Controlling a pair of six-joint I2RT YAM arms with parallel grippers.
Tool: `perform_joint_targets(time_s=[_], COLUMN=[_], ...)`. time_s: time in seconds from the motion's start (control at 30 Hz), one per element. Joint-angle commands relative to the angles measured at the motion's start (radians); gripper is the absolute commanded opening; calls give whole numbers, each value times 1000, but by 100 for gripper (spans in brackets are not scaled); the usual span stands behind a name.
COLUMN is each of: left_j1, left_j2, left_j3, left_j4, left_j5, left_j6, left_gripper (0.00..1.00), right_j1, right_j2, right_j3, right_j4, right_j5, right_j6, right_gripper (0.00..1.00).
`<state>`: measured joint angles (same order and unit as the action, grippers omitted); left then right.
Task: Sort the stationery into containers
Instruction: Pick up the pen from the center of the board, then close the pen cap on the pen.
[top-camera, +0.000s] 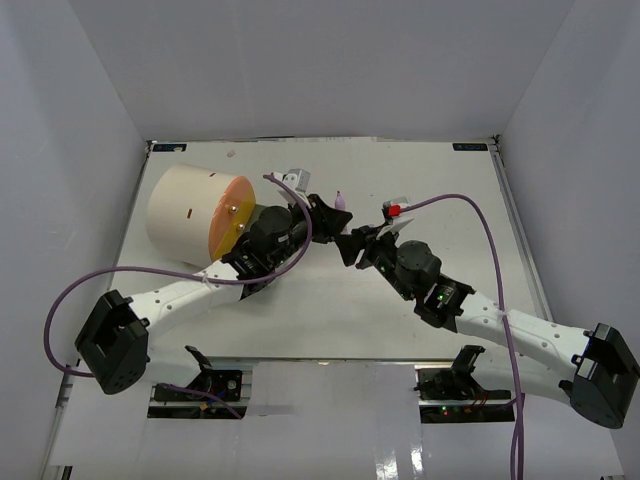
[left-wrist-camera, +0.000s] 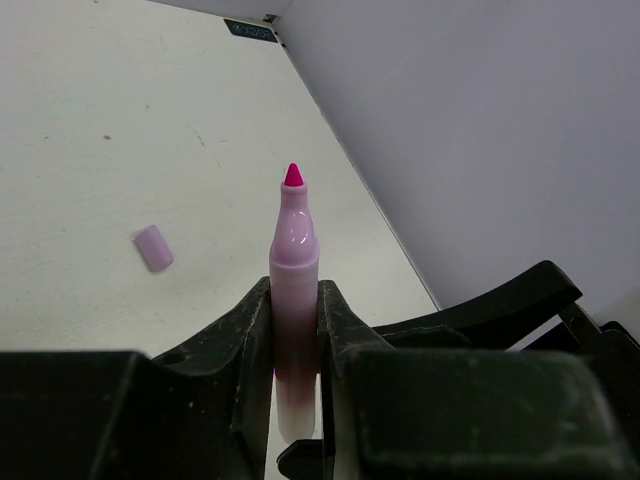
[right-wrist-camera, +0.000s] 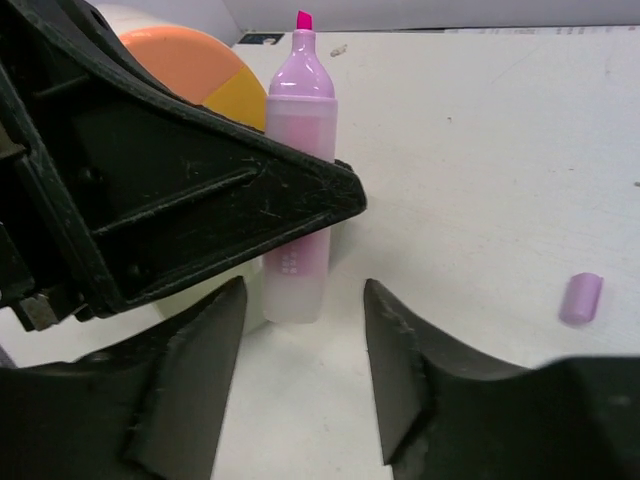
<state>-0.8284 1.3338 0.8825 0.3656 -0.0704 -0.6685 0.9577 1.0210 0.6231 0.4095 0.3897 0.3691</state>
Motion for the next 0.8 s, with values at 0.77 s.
perform_joint_targets(time_s=[0.77], left_j1=[319], left_j2=[-287], left_j3=[-77], left_j4=[-317], left_j5=[210], left_j6=[486], left_gripper=[0], right_j1=[-404], right_j2=[471], right_j3=[343], right_j4=[-564], right_j5=[-232], right_j6=[-7], right_gripper=[80])
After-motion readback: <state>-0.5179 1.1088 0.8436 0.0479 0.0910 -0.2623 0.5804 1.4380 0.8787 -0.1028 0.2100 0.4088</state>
